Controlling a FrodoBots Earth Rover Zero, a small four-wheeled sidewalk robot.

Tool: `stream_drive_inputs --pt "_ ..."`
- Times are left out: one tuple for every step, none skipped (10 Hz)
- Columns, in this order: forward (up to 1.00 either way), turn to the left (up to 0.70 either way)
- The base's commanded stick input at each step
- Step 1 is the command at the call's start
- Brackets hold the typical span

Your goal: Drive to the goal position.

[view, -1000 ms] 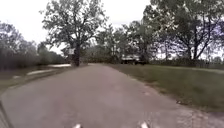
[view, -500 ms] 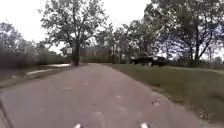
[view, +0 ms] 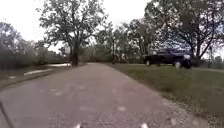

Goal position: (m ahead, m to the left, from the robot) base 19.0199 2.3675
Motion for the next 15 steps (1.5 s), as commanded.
stream_drive_inputs --pt "1.0 0.0" --pt "1.0 0.0" --pt "1.0 0.0" --pt "1.0 0.0" --pt "1.0 0.0" --pt "1.0 0.0" --pt "1.0 0.0" --pt "1.0 0.0" --pt "1.0 0.0" --pt "1.0 0.0" --pt "1.0 0.0" --pt "1.0 0.0" --pt "1.0 0.0" --pt "1.0 0.0" --pt "1.0 0.0"
